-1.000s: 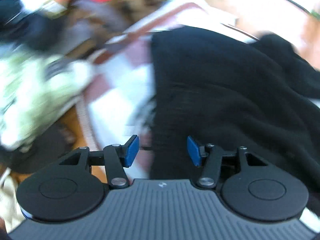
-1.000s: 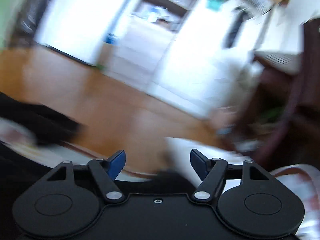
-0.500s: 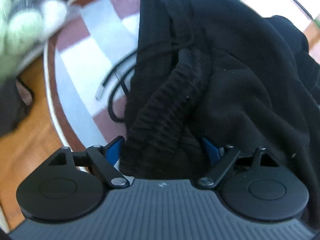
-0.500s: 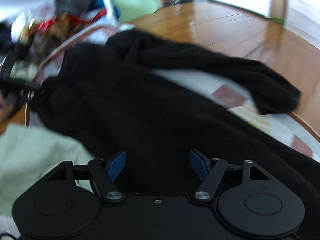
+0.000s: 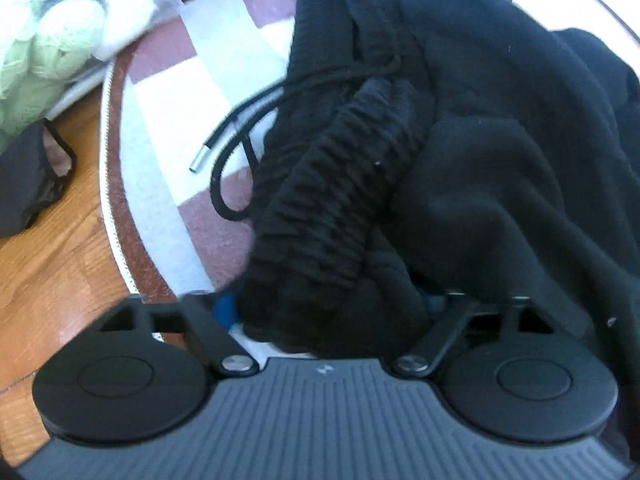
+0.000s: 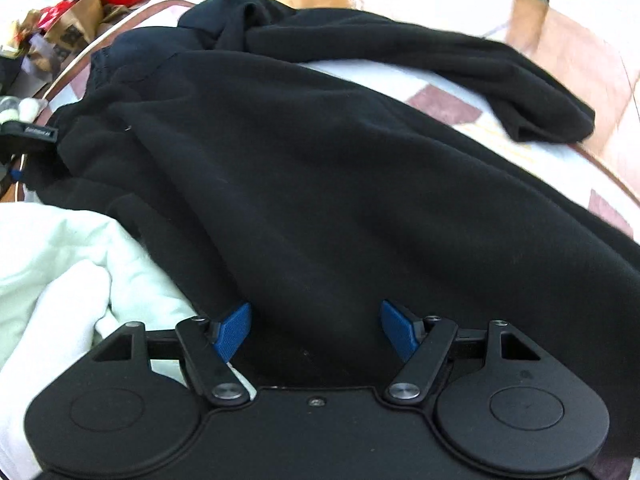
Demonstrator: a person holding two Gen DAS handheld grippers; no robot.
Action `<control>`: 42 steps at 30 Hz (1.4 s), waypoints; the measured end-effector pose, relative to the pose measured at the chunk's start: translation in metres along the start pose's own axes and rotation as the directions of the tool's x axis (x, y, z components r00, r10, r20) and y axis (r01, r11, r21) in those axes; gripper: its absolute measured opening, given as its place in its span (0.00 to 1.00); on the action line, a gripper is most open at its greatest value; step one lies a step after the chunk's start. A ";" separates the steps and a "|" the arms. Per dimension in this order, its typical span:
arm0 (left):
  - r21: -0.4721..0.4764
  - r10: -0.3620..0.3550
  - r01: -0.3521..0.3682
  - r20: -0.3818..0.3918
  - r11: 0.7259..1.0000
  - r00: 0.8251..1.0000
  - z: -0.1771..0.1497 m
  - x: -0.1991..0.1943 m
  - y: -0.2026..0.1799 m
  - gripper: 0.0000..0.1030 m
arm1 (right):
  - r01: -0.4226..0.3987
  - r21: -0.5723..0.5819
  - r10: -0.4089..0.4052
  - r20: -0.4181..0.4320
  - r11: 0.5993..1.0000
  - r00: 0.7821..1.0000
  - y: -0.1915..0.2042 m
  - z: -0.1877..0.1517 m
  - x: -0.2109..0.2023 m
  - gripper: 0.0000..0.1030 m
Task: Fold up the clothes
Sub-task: 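Open both tools and smooth the laid-out black garment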
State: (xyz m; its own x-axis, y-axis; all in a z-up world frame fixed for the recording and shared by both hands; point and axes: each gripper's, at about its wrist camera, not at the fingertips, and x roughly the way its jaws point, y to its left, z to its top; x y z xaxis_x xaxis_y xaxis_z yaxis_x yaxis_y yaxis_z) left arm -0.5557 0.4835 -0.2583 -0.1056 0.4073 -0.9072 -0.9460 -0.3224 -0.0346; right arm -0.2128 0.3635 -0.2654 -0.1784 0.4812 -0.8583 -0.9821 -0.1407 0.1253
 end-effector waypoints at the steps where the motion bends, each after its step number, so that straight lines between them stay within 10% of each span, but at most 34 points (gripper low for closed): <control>1: 0.028 -0.008 0.008 0.021 1.000 1.000 -0.001 -0.004 -0.004 0.51 | 0.005 -0.003 -0.005 0.002 1.000 1.000 0.000 -0.001 0.001 0.74; 3: 0.190 0.032 -0.052 0.107 0.980 0.994 -0.008 -0.018 -0.027 0.41 | 0.011 0.004 -0.011 0.009 1.000 1.000 -0.002 -0.001 0.002 0.74; 5: 0.453 0.119 -0.255 0.307 0.854 0.944 -0.029 -0.038 -0.074 0.40 | 0.014 0.006 -0.014 0.023 1.000 1.000 -0.004 -0.001 0.003 0.73; 6: 0.476 0.089 -0.256 0.344 0.841 0.935 -0.031 -0.049 -0.086 0.40 | 0.015 -0.001 -0.015 0.038 1.000 0.999 -0.004 -0.002 0.003 0.71; 12: 0.428 0.031 -0.299 0.531 0.853 0.847 0.004 -0.106 -0.103 0.40 | -0.052 0.064 0.048 0.066 0.997 0.997 -0.019 0.007 -0.008 0.68; 17: 0.289 0.127 -0.375 0.620 0.881 0.775 0.013 -0.145 -0.054 0.40 | -0.145 0.148 0.125 0.133 0.978 0.983 -0.037 0.021 -0.033 0.68; 27: 0.348 0.348 -0.379 0.150 0.858 0.925 -0.057 -0.031 0.055 0.44 | -0.089 0.222 0.076 0.067 0.971 0.995 -0.065 0.012 -0.025 0.68; 31: 0.362 0.327 -0.395 0.235 0.844 0.915 -0.038 -0.057 0.040 0.52 | -0.088 0.262 0.069 0.081 0.961 0.994 -0.073 0.018 -0.028 0.68; 36: 0.304 0.142 -0.242 0.318 0.921 0.938 -0.017 -0.108 0.026 0.64 | -0.059 0.290 0.034 0.090 0.955 0.995 -0.078 0.012 -0.027 0.68; 42: 0.363 0.128 -0.255 0.338 0.896 0.932 -0.027 -0.107 -0.009 0.66 | -0.079 0.356 0.045 0.103 0.931 0.994 -0.091 0.008 -0.023 0.68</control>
State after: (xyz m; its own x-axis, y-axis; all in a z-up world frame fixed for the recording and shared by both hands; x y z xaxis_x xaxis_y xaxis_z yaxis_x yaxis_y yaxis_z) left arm -0.5274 0.4200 -0.1727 -0.3236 0.6273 -0.7084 -0.9321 -0.0827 0.3526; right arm -0.1198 0.3726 -0.2530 -0.2278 0.5611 -0.7958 -0.9217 0.1392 0.3620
